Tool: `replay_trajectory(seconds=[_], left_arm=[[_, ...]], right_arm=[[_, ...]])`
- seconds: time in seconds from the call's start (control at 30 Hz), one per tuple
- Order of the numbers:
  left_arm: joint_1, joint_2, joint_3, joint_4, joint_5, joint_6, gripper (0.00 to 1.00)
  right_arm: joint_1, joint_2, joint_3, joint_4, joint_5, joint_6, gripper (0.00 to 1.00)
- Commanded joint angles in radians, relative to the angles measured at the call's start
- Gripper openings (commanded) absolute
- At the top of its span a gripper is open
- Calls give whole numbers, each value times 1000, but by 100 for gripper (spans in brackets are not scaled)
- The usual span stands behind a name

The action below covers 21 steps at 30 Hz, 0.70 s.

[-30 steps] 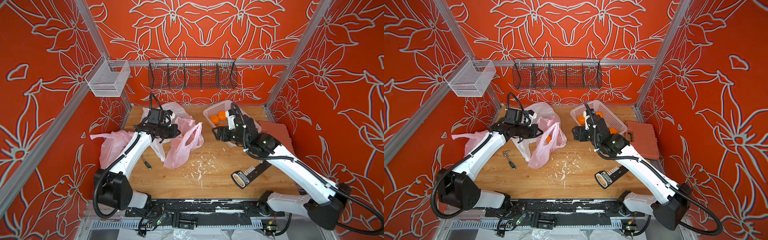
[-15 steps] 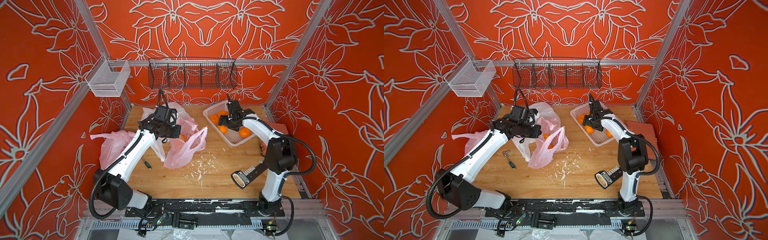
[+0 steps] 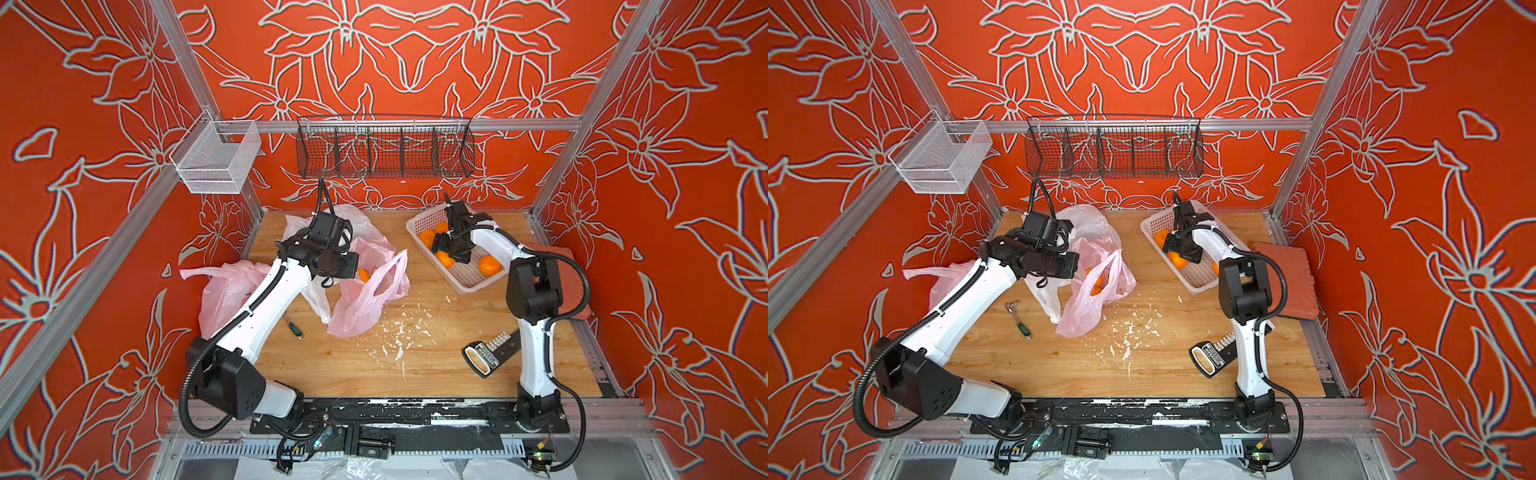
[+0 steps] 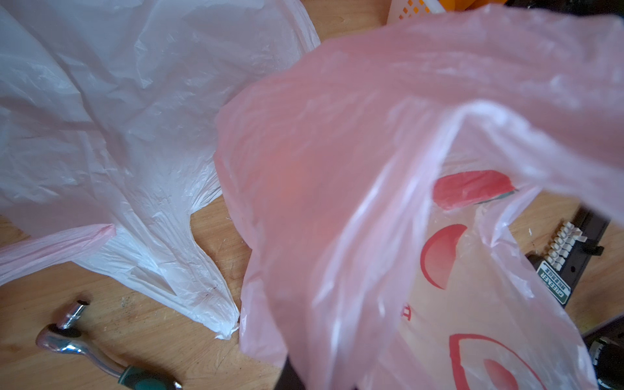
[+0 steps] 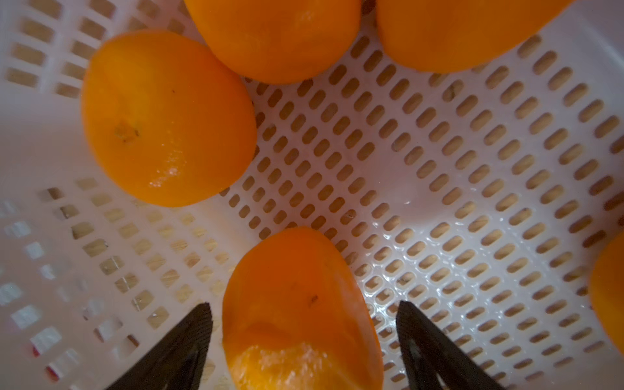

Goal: Place the oranges into plastic bags & tie knots
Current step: Pick up the orange from the basket.

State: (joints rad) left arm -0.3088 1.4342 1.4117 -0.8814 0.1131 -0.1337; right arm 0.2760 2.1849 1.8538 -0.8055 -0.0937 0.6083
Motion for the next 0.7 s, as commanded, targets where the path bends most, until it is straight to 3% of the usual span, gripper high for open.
replay_trajectory(seconds=[0.0,0.4,0.5,0.67], left_arm=[[-4,-5,0,-10,-4,8,0],[4,-18,-19,21,23,-6,0],[46,-20,-26,46,122,-25,0],[77,-8,-13,41,140,-26,0]], right_arm=[[-3,11,20,-73,16,10,83],[-13,-125,-106,-15,57,-5,59],[-10,-226,-180,42,60,-24,56],[30,-466,-305,110,65,-59,52]])
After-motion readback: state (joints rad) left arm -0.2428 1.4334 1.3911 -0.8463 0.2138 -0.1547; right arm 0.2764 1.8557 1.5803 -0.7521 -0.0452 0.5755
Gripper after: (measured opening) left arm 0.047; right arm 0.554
